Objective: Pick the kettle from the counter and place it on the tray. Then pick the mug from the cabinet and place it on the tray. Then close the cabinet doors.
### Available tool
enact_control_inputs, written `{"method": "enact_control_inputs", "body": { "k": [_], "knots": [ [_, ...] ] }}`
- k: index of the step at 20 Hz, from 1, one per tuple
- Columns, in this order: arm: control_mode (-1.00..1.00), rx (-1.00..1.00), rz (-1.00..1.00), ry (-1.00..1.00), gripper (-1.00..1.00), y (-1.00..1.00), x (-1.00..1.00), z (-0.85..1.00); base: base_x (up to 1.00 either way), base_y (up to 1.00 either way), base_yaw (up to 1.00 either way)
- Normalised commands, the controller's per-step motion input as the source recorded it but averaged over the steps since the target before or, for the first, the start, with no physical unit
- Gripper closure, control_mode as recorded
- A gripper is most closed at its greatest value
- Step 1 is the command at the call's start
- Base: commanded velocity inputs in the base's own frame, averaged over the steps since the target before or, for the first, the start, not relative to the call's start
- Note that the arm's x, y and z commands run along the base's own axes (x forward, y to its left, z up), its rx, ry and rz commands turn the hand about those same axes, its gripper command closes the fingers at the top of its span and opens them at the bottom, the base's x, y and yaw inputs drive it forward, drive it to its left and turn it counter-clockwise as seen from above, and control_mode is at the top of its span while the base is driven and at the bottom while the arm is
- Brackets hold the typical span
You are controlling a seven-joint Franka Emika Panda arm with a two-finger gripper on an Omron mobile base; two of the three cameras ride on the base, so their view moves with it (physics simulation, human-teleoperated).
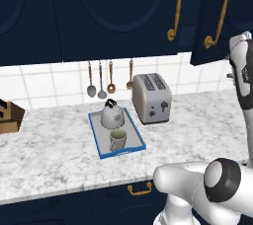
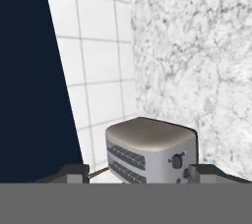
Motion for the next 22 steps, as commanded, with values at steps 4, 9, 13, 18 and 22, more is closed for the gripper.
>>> {"method": "enact_control_inputs", "body": {
  "k": [4, 9, 13, 18, 22],
  "knots": [
    [-1.0, 0.0, -0.12, 0.23, -1.0, 0.17, 1.0, 0.27, 0.0, 0.0, 0.0],
    [-1.0, 0.0, -0.1, 0.17, -1.0, 0.02, 0.95, 0.09, 0.0, 0.0, 0.0],
    [-1.0, 0.0, -0.1, 0.07, -1.0, 0.0, 0.85, -0.01, 0.0, 0.0, 0.0],
    [-1.0, -0.01, -0.09, 0.02, -1.0, 0.0, 0.67, -0.17, 0.0, 0.0, 0.0],
    [-1.0, -0.16, -0.01, -0.29, -1.0, 0.18, 0.01, -0.54, 0.0, 0.0, 0.0]
  ]
}}
